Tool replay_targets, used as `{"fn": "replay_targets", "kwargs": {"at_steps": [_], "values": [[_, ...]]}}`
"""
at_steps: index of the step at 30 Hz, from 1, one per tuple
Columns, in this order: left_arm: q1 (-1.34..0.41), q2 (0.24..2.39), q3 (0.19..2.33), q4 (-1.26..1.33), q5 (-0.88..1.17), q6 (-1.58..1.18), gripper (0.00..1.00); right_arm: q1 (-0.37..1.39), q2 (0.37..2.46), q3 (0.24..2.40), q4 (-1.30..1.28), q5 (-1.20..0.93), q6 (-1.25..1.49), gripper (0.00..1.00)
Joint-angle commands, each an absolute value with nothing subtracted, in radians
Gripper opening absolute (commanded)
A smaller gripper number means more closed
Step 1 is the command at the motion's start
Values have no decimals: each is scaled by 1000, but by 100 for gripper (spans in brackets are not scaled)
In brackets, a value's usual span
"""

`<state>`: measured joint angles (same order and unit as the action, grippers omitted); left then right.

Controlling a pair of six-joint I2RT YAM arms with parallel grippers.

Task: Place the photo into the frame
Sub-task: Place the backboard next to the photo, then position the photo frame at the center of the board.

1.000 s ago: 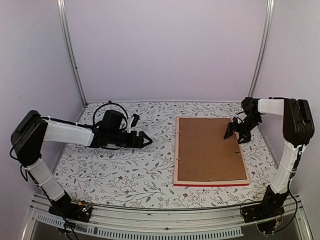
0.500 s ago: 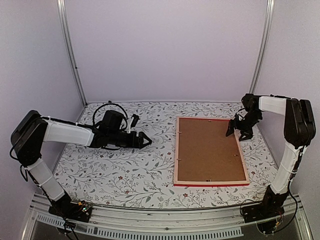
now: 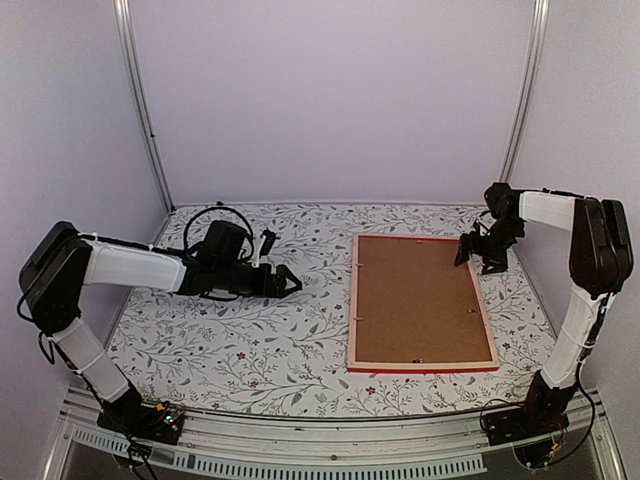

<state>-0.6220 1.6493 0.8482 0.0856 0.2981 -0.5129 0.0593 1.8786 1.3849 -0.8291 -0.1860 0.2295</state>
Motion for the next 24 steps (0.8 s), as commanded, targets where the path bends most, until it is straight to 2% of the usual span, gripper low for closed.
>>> {"fn": "replay_targets", "kwargs": {"at_steps": [1,3,16,24], "values": [[-634,1615,854,78,295,-502,97,46,1901,1375,-757,-193,232,87],[-632,1614,853,79,301,-508,100,38,1909,1362,-731,-211,226,87],[-633,1602,853,77,315,-541,100,34,1949,1307,-647,-187,192,79],[-627,1600,874,42,280,-525,100,79,1929,1232,-583,-204,160,51]]}}
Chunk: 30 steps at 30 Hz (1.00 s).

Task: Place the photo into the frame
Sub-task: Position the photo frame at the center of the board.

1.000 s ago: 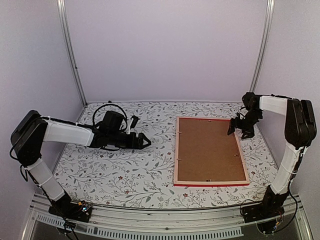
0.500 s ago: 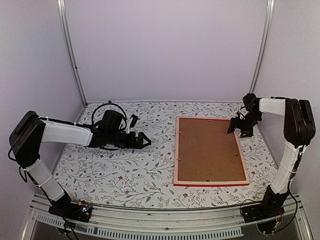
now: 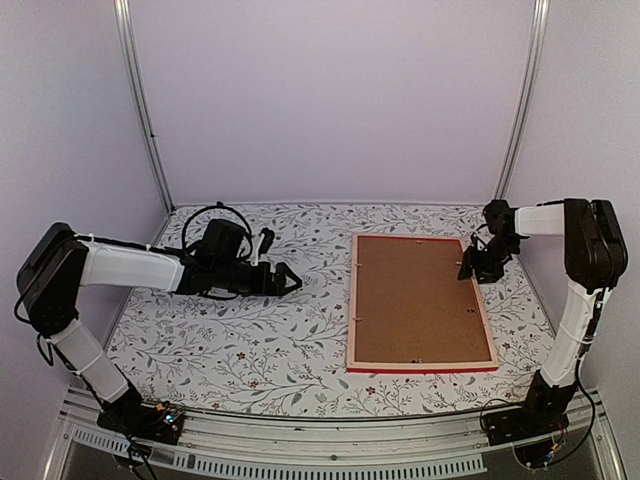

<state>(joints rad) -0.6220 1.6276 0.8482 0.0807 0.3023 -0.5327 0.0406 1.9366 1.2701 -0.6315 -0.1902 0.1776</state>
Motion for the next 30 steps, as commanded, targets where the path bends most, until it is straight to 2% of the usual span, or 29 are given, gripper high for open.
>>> {"fn": "replay_targets", "kwargs": {"at_steps": [1,7,16,20,30], "values": [[-625,1599,879,33,271,-521,100,91,1923,1221,-571,-205,161,49],[-617,1600,919,-52,204,-488,99,211,1896,1187,-526,-201,208,47],[-617,1633,1009,-156,79,-399,99,423,1874,1166,-385,-299,385,63],[-617,1681,1068,-215,69,-359,99,475,1892,1168,-338,-333,430,73],[-617,1773,1133,-290,100,-316,98,476,1872,1185,-356,-287,379,80]]}}
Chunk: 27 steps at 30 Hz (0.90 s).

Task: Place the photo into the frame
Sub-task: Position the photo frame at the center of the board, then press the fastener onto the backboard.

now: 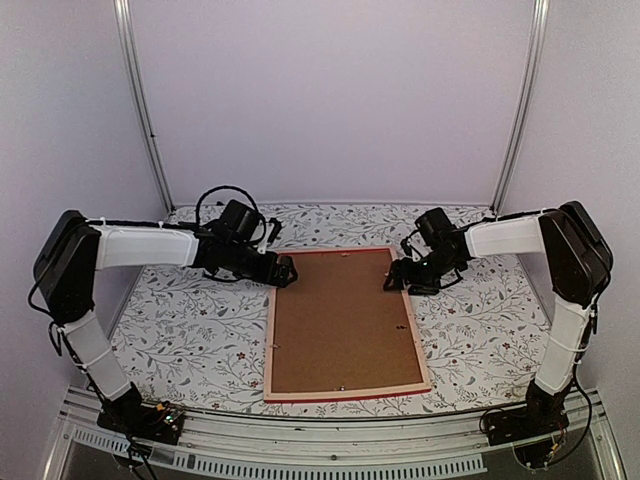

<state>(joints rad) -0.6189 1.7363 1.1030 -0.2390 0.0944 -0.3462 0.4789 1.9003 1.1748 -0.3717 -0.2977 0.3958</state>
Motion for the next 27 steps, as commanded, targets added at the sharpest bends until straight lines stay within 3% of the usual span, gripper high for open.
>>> {"fn": "replay_targets", "kwargs": {"at_steps": [1,27], "values": [[-617,1785,1135,-289,105,-315,98,476,1872,1184,-354,-287,369,81],[-633,1984,1253,-265,133,-300,96,460,1877,1153,-336,-309,351,82]]}}
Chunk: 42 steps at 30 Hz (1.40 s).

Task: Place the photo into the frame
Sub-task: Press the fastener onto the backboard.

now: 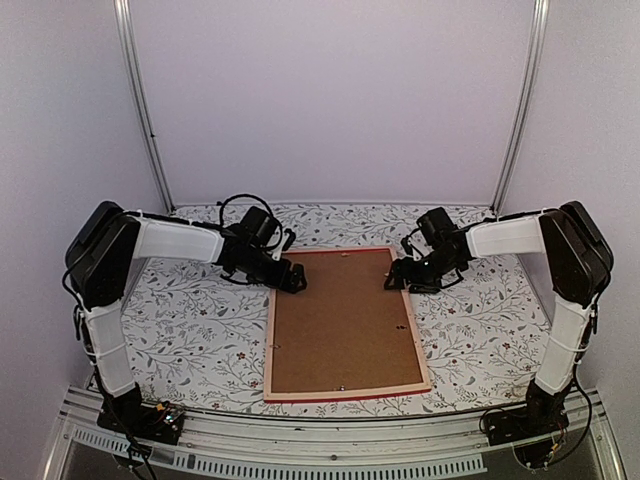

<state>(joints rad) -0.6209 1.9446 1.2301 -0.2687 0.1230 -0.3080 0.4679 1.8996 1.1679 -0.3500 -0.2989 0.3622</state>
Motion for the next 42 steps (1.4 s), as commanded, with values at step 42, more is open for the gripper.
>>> {"fn": "replay_targets", "kwargs": {"at_steps": [42], "values": [[-750,1715,1079,-334,21,-431,96,439,1842,1100,-315,-313,366,82]]}}
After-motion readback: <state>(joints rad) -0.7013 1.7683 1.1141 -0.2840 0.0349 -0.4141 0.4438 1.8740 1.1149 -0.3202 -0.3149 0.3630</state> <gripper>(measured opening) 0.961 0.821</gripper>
